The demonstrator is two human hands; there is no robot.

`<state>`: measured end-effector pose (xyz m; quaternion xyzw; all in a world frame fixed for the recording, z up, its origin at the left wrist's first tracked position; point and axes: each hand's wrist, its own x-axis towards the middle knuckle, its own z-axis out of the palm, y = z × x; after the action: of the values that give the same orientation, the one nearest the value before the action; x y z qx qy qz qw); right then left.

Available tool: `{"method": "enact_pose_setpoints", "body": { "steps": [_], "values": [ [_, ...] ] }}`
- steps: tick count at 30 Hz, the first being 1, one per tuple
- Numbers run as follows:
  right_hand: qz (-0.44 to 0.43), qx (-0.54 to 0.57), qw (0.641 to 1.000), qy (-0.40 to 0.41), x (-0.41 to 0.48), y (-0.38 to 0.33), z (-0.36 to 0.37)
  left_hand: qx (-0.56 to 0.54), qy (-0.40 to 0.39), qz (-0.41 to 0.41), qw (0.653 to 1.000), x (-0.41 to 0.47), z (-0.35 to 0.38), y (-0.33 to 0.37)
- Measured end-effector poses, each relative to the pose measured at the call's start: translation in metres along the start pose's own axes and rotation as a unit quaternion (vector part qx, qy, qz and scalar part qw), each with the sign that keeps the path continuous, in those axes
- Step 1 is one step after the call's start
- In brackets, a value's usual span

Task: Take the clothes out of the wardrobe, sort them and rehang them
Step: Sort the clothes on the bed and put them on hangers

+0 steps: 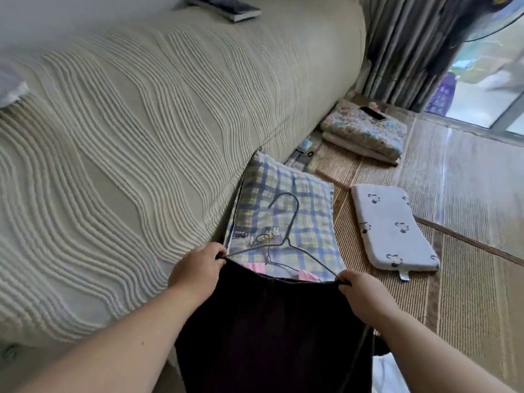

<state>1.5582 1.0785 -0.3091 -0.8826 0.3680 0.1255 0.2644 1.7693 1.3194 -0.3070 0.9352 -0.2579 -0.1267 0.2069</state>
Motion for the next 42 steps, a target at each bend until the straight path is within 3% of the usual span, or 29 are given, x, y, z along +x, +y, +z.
{"method": "enact_pose_setpoints", "body": {
  "steps": [11, 16, 20, 25, 33, 37, 42],
  "values": [
    [0.093, 0.002, 0.995, -0.047, 0.135, 0.008, 0.081, 0.027, -0.116, -0.016, 0.993, 0.127, 0.098, -0.046],
    [0.078, 0.039, 0.996, -0.021, 0.117, 0.022, 0.092, 0.062, -0.169, 0.006, 0.984, 0.119, 0.122, -0.030],
    [0.092, 0.060, 0.994, 0.024, 0.067, 0.057, 0.069, 0.073, -0.218, 0.060, 0.971, 0.093, 0.136, 0.033],
    [0.158, 0.046, 0.982, 0.095, -0.067, 0.137, 0.018, 0.032, -0.260, 0.232, 0.937, -0.001, 0.150, 0.174],
    [0.274, 0.037, 0.949, 0.154, -0.342, 0.265, 0.006, 0.037, -0.295, 0.477, 0.827, -0.246, 0.189, 0.343],
    [0.332, 0.067, 0.918, 0.204, -0.493, 0.327, 0.013, 0.048, -0.344, 0.526, 0.776, -0.396, 0.214, 0.392],
    [0.414, 0.106, 0.876, 0.224, -0.670, 0.379, 0.015, -0.001, -0.404, 0.526, 0.748, -0.576, 0.226, 0.444]
  ]
}}
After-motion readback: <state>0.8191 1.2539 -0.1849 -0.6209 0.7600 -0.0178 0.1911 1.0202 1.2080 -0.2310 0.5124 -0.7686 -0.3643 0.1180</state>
